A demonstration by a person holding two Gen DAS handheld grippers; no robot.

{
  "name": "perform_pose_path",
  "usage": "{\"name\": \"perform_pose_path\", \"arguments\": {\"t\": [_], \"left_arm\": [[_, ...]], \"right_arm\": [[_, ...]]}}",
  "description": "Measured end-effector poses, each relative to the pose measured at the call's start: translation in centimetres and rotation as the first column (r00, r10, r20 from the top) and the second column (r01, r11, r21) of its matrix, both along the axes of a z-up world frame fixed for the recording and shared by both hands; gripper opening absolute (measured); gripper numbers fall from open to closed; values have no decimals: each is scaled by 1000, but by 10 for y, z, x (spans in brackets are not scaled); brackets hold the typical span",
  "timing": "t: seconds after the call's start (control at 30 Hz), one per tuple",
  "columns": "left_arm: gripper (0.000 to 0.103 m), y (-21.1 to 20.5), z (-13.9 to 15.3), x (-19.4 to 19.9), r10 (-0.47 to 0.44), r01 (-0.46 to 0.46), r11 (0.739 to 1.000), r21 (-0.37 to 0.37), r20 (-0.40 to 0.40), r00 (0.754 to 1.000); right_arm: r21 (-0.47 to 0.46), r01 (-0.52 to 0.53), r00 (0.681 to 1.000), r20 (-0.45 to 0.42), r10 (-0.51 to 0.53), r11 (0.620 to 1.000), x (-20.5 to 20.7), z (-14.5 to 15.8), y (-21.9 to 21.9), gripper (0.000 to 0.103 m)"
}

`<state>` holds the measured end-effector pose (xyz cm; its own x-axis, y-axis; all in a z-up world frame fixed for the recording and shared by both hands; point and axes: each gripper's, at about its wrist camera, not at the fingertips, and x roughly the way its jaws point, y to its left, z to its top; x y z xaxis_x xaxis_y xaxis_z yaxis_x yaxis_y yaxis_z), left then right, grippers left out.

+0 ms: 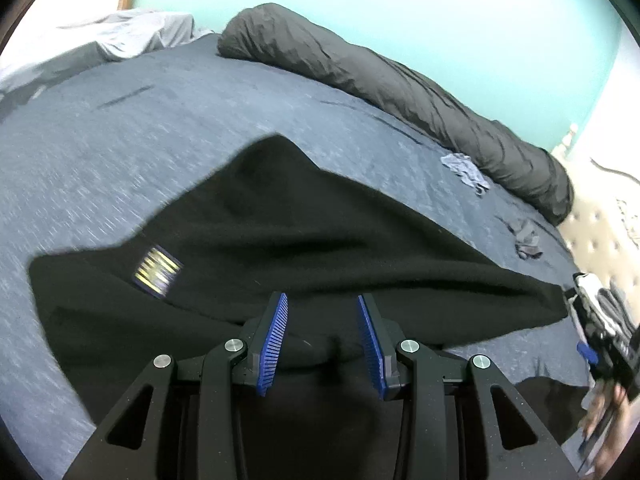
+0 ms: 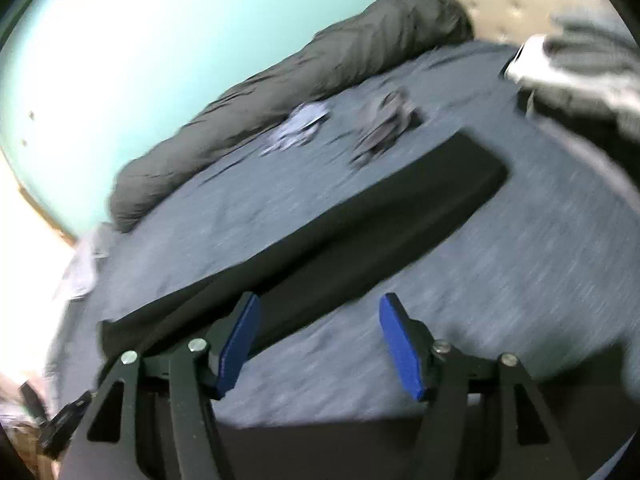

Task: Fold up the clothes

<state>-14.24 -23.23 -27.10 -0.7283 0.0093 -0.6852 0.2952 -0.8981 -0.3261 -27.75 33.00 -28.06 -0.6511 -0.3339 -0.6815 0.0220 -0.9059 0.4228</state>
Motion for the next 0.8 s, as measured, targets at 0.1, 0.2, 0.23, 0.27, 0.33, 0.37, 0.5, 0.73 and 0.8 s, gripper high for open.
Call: {"name": "perform_pose_path", "arguments": {"t": [0.1, 0.2, 0.23, 0.27, 0.33, 0.37, 0.5, 0.73, 0.8], "left_arm": [[48, -18, 14, -10, 3, -2, 1000, -22, 29, 1000], [52, -45, 27, -29, 9, -7, 999, -36, 50, 999], [52, -54, 31, -36, 21, -17, 998, -61, 67, 998], [52, -63, 35, -43, 22, -17, 997, -76, 71, 997], [52, -81, 38, -57, 28, -21, 996, -84, 84, 996], [52, -91, 36, -64, 45, -36, 996, -85, 101, 994], [52, -127, 19, -94, 84, -74, 995, -60, 176, 981], [52, -157, -28, -133, 101, -112, 994, 21, 289, 952], [52, -159, -39, -141, 88, -105, 994, 38, 314, 945]], "right_arm": [[-49, -52, 999, 3, 53, 997, 15, -11, -29, 64], [-98, -104, 994, 4, 105, 990, 30, -22, -57, 64], [-114, -122, 992, 3, 123, 986, 35, -26, -67, 64], [-130, -139, 990, 3, 140, 982, 40, -30, -76, 64], [-163, -173, 985, 0, 175, 971, 50, -37, -95, 64], [-179, -181, 983, 5, 185, 967, 51, -41, -101, 64], [-212, -161, 986, 17, 168, 964, 37, -47, -95, 64], [-226, -170, 985, -6, 173, 959, 34, -42, -94, 65], [-232, -171, 984, -4, 175, 957, 33, -43, -94, 66]]}}
